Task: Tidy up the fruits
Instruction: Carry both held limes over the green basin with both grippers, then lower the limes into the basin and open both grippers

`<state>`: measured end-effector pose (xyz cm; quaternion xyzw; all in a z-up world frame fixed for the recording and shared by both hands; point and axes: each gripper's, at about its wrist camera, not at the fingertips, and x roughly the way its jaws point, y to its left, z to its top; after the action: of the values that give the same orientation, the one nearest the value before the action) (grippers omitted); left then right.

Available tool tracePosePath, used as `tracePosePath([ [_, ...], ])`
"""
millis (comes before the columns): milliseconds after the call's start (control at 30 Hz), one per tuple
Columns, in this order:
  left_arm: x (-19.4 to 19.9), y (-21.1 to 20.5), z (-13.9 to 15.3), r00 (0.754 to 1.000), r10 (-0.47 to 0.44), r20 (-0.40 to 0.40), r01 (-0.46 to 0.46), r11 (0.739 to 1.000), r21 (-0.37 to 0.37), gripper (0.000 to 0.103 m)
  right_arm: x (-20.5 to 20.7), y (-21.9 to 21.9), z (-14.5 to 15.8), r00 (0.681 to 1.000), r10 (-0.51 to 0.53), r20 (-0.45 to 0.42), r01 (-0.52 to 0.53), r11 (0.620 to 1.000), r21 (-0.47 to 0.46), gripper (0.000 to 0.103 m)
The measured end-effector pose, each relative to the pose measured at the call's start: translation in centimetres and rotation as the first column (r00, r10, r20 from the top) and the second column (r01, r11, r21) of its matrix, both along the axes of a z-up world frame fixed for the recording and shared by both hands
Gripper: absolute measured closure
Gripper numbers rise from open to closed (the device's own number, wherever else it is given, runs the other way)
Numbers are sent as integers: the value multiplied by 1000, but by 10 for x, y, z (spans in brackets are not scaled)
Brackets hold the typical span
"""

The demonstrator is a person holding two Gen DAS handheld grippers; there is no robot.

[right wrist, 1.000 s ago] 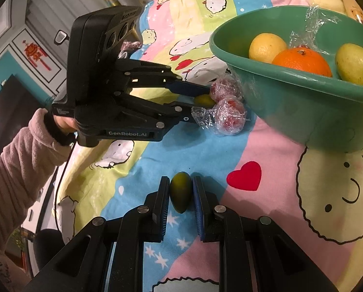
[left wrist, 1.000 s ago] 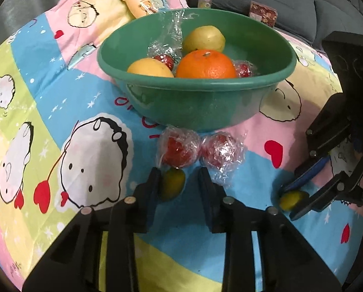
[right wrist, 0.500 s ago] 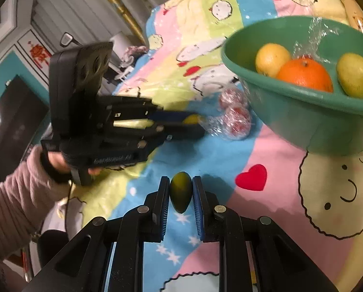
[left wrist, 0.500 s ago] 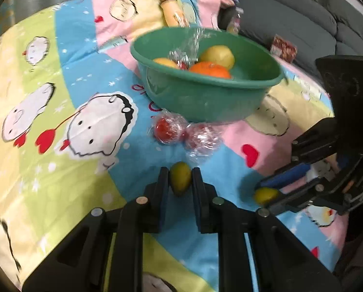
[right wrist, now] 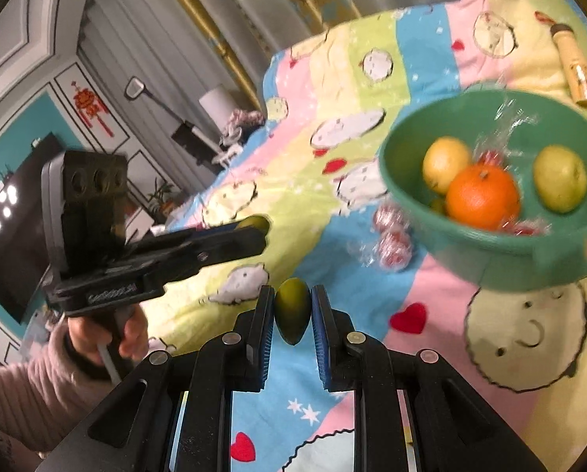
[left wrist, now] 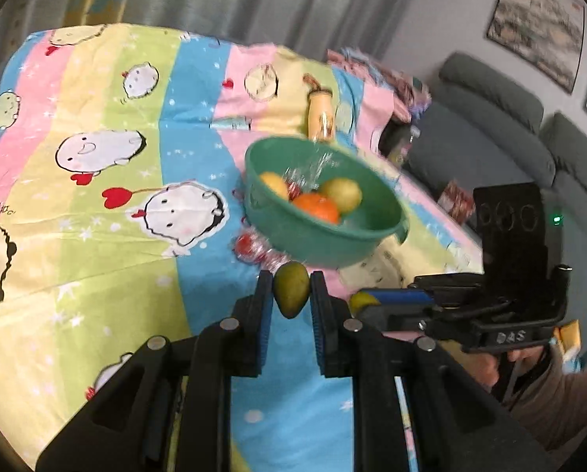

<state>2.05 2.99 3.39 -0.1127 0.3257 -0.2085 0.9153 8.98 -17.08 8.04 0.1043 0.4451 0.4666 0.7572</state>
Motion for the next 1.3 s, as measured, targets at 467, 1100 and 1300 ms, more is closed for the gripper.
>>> tracePosePath([
  [467, 16, -40, 22, 999, -10, 43, 14, 995, -95, 85, 29, -67, 23, 976, -214, 45, 210, 974, 81, 82],
  [1100, 114, -104, 28, 999, -31, -45, 31, 1000, 5, 85, 79, -101, 15, 897, -433, 86, 430, 901, 57, 82],
  [1300, 136, -121, 20, 996, -32, -77, 35, 999, 35, 85, 89, -99, 13, 887, -448, 114, 449, 893, 22, 82],
])
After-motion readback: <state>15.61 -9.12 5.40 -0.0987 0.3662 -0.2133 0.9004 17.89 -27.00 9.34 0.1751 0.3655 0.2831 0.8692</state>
